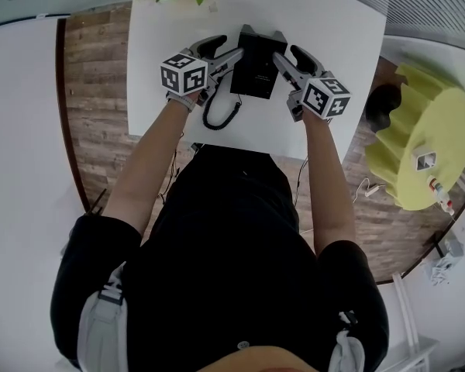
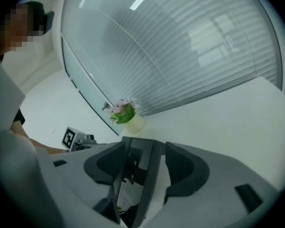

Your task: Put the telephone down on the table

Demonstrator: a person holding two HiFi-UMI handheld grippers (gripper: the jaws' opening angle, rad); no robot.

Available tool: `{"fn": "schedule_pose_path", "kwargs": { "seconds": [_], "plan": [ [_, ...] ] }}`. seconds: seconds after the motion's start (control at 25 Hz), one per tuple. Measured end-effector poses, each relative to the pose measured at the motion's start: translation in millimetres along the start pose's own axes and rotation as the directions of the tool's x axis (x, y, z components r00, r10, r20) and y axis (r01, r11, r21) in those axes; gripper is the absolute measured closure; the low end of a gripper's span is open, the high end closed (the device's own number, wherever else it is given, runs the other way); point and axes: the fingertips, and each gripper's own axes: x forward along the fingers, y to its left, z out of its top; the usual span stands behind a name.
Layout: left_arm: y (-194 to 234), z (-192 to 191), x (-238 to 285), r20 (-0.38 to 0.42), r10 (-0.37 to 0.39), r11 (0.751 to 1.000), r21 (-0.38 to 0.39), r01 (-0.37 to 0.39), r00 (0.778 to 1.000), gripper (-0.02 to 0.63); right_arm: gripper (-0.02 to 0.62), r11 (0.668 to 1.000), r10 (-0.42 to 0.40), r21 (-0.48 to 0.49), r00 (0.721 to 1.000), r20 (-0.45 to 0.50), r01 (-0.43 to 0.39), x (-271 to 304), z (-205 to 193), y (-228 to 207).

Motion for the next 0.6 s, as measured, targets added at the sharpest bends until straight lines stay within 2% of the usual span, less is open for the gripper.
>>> {"fn": "schedule_pose_path", "kwargs": {
  "seconds": [0.12,0.28,0.44,0.6],
  "plan": [
    [-17,13,-18,0.011,0.031,0.993,0.115,-0.032,0.999,0.336,0.337,0.993,-0.018,-0.119,0.999,0.046,0.024,-18,15,18],
    [-62,32,-46,0.058,0.019,0.959,0.281,-0.035,0.998,0.337,0.339,0.967,0.014,-0.254,0.993,0.120,0.017,-44,28,61],
    [-104,48,-76,0.142,0.004,0.924,0.378,-0.058,0.990,0.347,0.342,0.948,0.042,-0.316,0.976,0.212,0.028,-71,43,101],
    [-144,63,-108,0.224,-0.016,0.884,0.459,-0.091,0.974,0.413,0.367,0.922,0.066,-0.385,0.964,0.259,0.040,-95,47,138]
  ]
}}
